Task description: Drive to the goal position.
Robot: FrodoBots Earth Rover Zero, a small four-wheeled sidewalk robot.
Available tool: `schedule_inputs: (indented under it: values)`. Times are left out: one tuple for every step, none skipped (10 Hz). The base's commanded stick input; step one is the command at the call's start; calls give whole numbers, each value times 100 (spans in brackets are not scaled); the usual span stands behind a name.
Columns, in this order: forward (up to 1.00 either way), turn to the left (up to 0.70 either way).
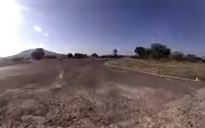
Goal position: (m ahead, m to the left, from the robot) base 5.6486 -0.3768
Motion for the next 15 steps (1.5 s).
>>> schedule_inputs:
  values:
    - [100,0]
    - [100,0]
    - [100,0]
    - [100,0]
    - [100,0]
    - [100,0]
    - [100,0]
    - [100,0]
    - [100,0]
    - [100,0]
    - [100,0]
    - [100,0]
    - [100,0]
    - [100,-30]
    - [100,-40]
